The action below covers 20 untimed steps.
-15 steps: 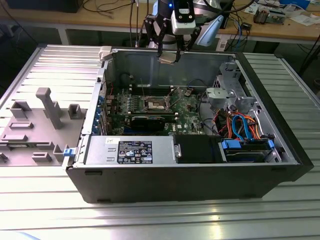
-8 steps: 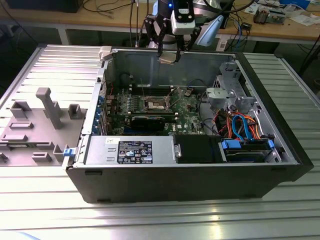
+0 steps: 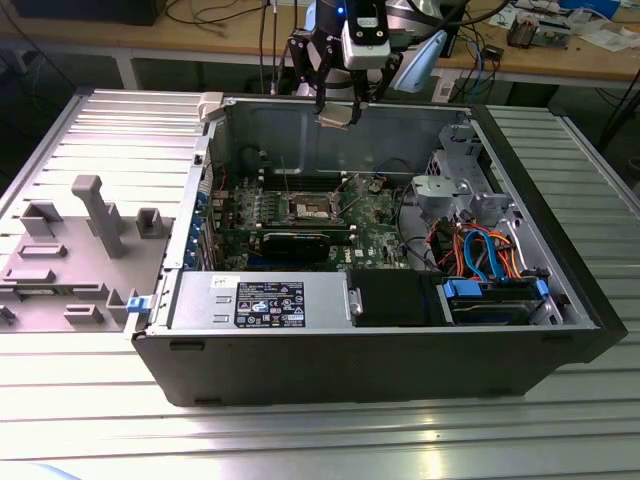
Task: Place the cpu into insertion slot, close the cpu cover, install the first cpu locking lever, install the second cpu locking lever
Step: 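Place the cpu into insertion slot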
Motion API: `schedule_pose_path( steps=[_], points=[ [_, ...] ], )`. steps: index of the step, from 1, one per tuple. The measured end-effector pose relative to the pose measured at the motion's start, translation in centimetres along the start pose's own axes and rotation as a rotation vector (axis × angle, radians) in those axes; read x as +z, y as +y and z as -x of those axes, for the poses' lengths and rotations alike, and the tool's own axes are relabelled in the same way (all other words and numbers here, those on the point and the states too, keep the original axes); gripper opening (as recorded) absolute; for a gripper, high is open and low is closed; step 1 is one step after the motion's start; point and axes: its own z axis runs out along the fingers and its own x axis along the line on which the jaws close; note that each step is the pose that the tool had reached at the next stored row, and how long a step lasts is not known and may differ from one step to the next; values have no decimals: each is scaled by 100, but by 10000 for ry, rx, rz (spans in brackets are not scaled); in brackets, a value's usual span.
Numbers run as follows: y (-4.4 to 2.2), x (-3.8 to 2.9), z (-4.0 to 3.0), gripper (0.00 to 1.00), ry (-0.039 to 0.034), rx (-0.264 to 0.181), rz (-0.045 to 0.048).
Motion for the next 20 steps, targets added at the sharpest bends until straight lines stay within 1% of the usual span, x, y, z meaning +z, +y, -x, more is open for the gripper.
schedule_pose_path(
  steps=[7, 20],
  points=[
    [0, 0, 0, 54, -7, 77, 2],
    [0, 4, 0, 54, -78, 872, 17]
  ],
)
